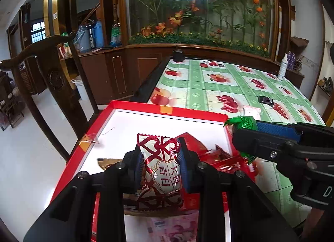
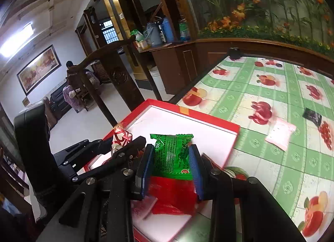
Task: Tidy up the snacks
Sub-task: 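Carry the heart-print candy and green packet over the box and release both, then grasp the pink-edged white packet with the left tool while the right grasps the black packet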
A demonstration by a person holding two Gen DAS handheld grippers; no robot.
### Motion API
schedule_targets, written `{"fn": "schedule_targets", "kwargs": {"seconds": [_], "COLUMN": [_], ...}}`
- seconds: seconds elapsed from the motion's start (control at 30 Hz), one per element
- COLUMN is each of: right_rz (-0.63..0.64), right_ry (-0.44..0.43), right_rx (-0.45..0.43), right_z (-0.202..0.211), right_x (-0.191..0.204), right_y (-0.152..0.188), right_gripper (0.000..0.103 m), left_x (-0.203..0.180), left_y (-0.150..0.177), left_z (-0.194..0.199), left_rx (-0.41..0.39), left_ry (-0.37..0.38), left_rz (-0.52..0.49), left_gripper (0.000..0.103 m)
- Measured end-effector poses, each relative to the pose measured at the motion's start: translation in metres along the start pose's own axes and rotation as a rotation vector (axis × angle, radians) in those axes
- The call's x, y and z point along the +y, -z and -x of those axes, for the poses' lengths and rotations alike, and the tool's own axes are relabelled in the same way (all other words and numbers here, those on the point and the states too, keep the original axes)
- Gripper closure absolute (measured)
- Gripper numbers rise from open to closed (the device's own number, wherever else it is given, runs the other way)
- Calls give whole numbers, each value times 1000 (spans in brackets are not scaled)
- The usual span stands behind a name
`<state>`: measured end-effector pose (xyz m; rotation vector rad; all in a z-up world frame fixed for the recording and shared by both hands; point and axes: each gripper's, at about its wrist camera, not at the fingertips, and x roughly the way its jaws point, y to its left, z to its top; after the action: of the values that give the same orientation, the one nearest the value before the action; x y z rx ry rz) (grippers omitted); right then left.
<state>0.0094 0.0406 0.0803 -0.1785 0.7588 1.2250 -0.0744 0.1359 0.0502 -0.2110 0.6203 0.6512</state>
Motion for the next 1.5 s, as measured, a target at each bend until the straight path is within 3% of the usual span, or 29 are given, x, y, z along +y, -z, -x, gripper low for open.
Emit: {"fn": "schedule_targets", "kwargs": {"seconds": [0.37, 0.87, 1.13, 1.17, 1.3, 1.5], "right_rz": [8, -13, -37, -41, -106, -288], "right_ry": [-10, 4, 15, 23, 92, 295], "right_rx": [3, 7, -3, -7, -39, -76], "right_z": [-14, -12, -7, -4, 16, 61], "right_x": [14, 7, -9, -14, -56, -160], "right_y": [-8, -5, -3, -2, 4, 30], "right_gripper": [66, 66, 66, 66, 63, 56], "left_x": [23, 29, 22, 22, 16, -23], "left_y": [3, 3, -1, -2, -9, -30], "left_z": [-2, -3, -1, -1, 0, -3], "left_rx": [-4, 3, -12, -13, -21, -15], "left_ry": [-61, -70, -102, -107, -110, -41], "left_rz": [29, 37, 21, 18, 1, -65], "left_gripper": [71, 66, 28, 22, 21, 21]}}
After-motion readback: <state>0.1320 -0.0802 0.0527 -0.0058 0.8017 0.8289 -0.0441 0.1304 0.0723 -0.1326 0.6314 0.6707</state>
